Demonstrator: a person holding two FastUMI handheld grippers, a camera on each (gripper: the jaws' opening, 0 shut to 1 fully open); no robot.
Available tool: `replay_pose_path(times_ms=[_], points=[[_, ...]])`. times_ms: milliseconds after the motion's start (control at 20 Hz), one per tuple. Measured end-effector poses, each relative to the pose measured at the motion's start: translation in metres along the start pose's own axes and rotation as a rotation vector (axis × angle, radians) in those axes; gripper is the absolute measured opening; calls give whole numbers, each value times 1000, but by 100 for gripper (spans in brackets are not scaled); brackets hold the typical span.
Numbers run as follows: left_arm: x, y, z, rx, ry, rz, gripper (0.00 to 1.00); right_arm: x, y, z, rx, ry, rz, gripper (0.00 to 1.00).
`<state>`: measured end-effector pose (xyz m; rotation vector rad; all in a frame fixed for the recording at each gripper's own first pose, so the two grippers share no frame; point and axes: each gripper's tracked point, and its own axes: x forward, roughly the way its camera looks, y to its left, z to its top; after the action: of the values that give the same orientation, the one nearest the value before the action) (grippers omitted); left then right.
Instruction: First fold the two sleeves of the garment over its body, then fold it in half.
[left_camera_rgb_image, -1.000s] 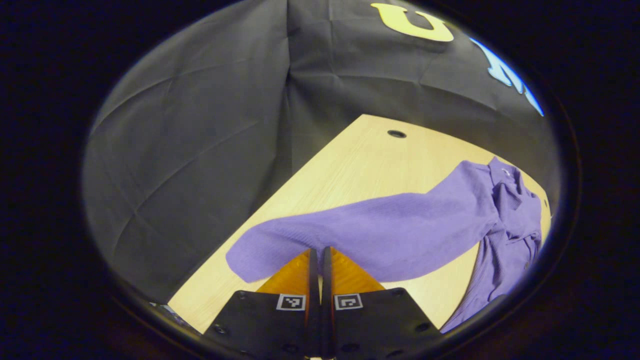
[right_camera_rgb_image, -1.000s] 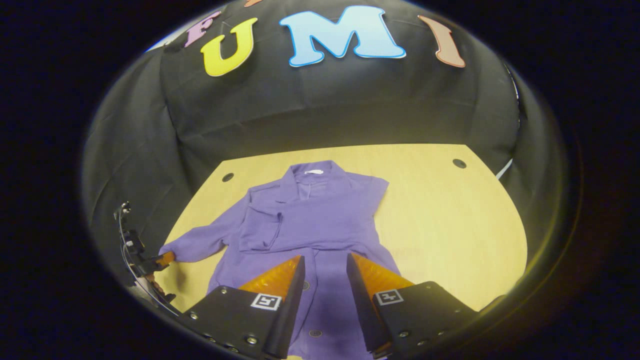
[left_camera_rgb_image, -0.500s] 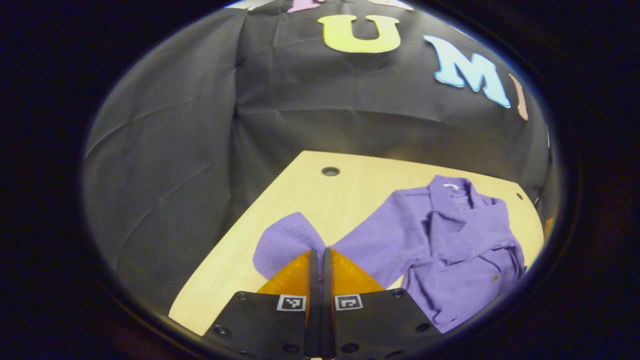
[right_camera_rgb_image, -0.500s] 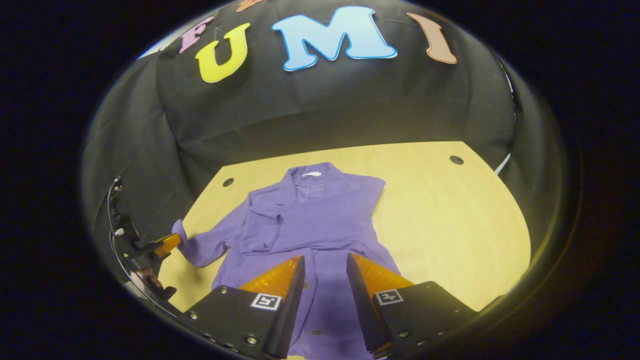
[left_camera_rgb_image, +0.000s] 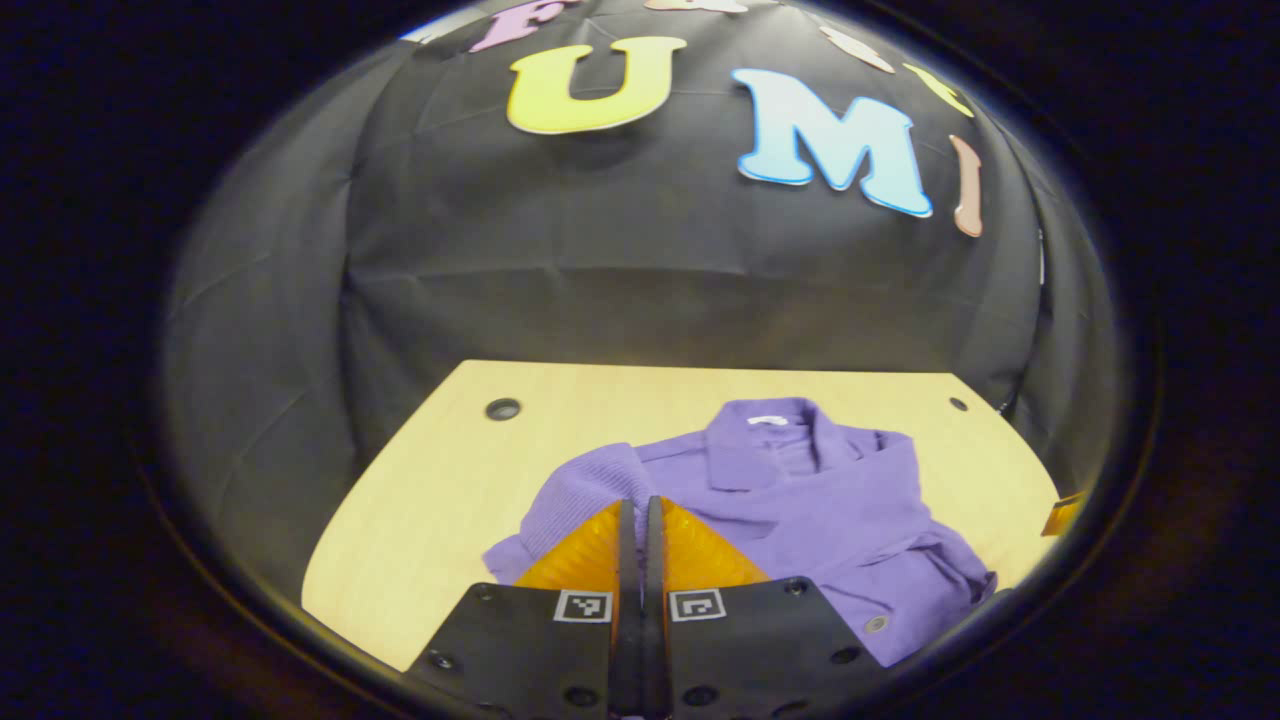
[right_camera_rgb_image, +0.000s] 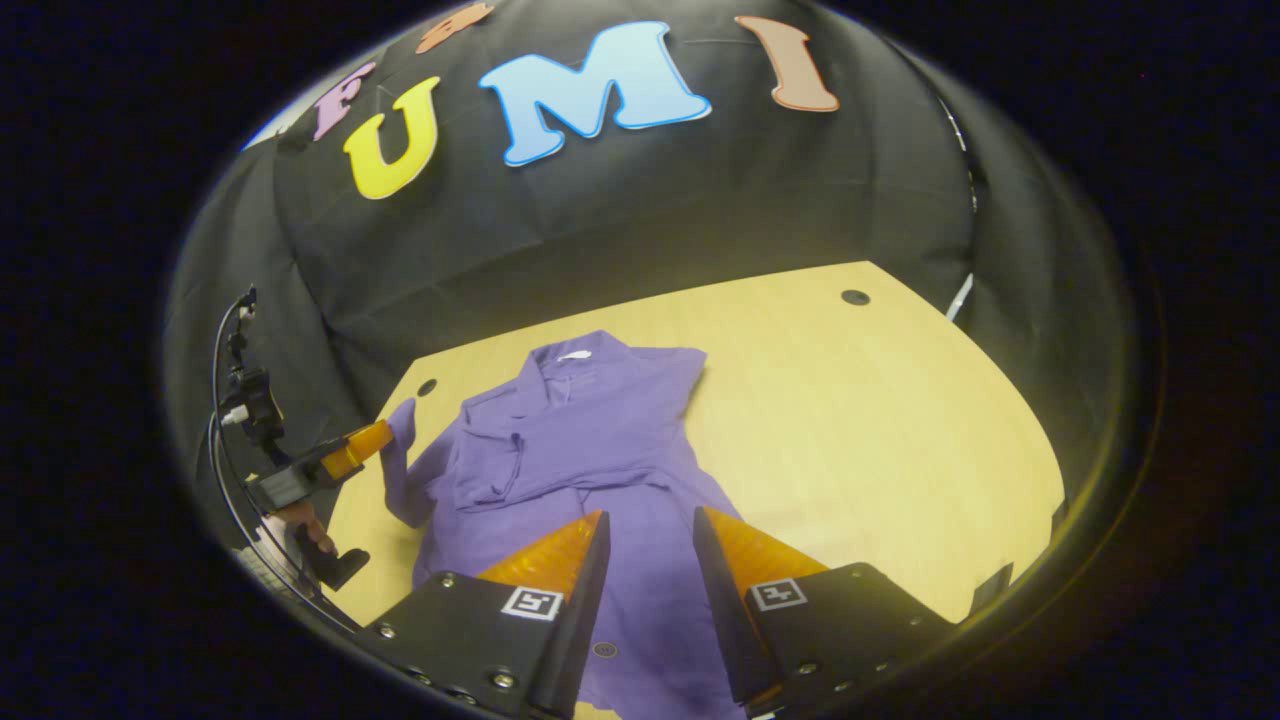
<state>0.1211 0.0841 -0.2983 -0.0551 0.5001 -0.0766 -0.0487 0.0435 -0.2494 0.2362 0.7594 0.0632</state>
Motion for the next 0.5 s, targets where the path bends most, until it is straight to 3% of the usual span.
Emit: replay_pose_path(times_ms=[500], points=[[37,-167,11,78,15,-217,7,-34,-61,-15,117,-24,-92,53]])
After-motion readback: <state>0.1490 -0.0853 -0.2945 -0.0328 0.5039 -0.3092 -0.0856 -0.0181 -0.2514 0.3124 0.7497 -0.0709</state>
